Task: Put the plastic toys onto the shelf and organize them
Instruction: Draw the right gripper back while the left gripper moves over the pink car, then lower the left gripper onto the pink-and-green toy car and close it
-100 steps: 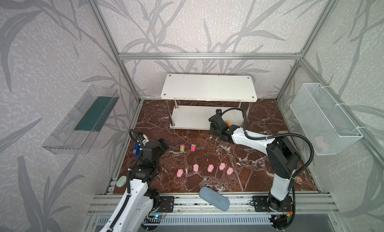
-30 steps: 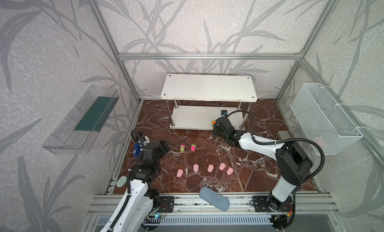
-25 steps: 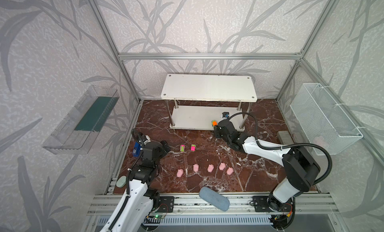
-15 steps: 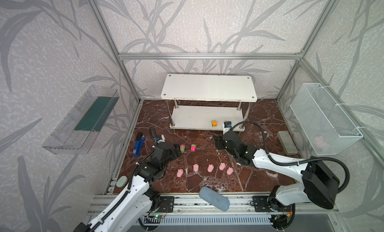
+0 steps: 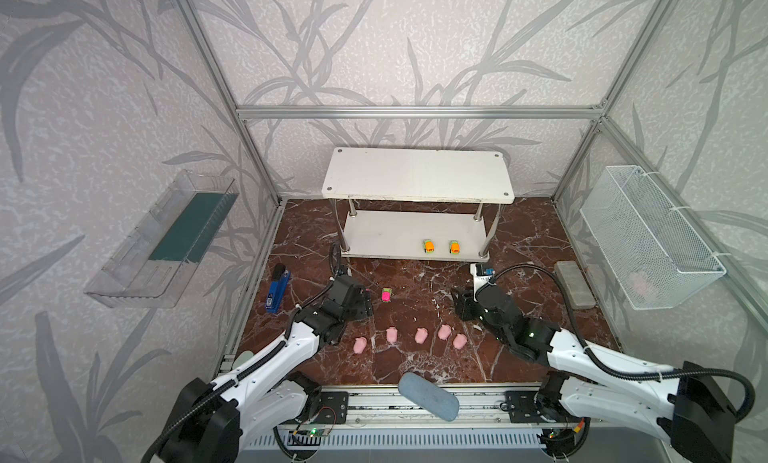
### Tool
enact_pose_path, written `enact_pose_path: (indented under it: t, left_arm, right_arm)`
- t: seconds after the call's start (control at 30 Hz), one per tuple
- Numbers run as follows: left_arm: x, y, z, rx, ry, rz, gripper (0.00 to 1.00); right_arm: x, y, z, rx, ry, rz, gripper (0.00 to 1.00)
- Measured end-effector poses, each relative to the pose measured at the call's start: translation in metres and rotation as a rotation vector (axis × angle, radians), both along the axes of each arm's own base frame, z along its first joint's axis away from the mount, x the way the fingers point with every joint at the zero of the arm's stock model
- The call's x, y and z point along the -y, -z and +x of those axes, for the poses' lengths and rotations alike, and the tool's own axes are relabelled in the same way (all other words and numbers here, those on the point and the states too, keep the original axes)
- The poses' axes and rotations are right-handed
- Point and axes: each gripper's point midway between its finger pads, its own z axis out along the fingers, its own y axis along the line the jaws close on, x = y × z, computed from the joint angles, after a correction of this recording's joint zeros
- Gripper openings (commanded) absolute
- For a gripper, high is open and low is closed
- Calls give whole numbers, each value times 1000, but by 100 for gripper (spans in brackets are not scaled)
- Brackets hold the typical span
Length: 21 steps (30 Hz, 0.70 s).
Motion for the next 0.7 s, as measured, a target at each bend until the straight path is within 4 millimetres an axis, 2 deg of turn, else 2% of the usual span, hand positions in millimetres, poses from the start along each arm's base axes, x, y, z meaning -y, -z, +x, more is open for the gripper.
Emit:
enact_pose_path:
  t: [0.37,0.5,0.7]
  left_arm:
    - [8,-1,16,71,-1,34,80]
    - [6,5,20,85,-6,56,78]
    - [7,25,23,69,-4,69,76]
  right_arm:
    - [26,29,-3,-42,46,-28,50]
    - [25,32,0,-52,44,-24,50]
    - [22,39,1,-70,39,-19,50]
